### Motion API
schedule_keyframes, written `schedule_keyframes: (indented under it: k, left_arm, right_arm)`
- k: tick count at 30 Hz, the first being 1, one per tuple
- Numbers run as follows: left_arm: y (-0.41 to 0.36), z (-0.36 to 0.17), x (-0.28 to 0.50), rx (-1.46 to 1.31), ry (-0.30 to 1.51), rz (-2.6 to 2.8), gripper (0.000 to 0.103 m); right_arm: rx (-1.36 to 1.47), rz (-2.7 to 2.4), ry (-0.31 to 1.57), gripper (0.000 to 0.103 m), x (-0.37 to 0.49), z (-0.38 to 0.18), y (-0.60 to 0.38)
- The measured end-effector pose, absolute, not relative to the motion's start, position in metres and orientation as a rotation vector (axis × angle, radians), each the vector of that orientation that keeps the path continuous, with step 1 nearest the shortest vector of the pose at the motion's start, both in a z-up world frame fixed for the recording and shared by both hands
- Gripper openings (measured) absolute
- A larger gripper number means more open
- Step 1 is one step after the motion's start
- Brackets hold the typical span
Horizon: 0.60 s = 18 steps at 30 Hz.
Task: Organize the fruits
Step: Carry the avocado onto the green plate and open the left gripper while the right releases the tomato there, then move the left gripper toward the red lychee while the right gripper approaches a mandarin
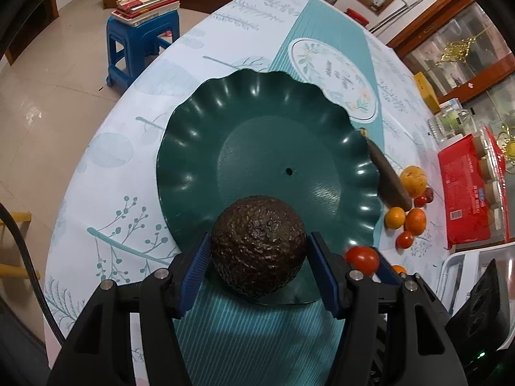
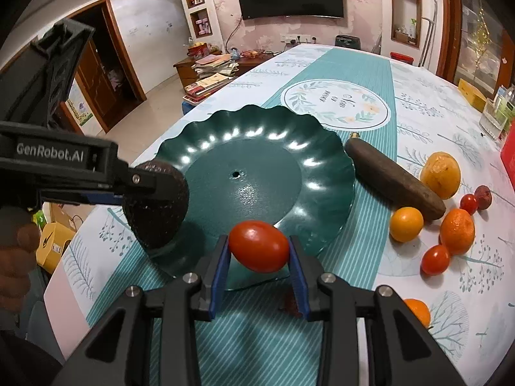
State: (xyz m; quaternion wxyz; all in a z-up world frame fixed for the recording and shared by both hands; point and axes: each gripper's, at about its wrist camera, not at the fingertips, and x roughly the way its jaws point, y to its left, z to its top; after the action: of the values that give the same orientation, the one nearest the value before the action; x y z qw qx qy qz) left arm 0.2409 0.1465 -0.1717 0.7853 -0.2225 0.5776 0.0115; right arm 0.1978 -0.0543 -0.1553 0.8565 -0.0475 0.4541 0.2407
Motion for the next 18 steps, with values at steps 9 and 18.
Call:
schedule_keyframes:
  k: [9,18]
  left_arm:
    - [0.141,-0.143,0.23,-0.417,1.164,0.027,0.066]
    - [0.127,-0.119,0.201,-0.397,1.137,-0.021,0.075]
  right_arm:
    - [-0.043,0.431,0.912,0.064,0.191,-0.134,-0.07]
    - [0.073,0.339,0.887,0.066,0.161,-0.111,-0.105]
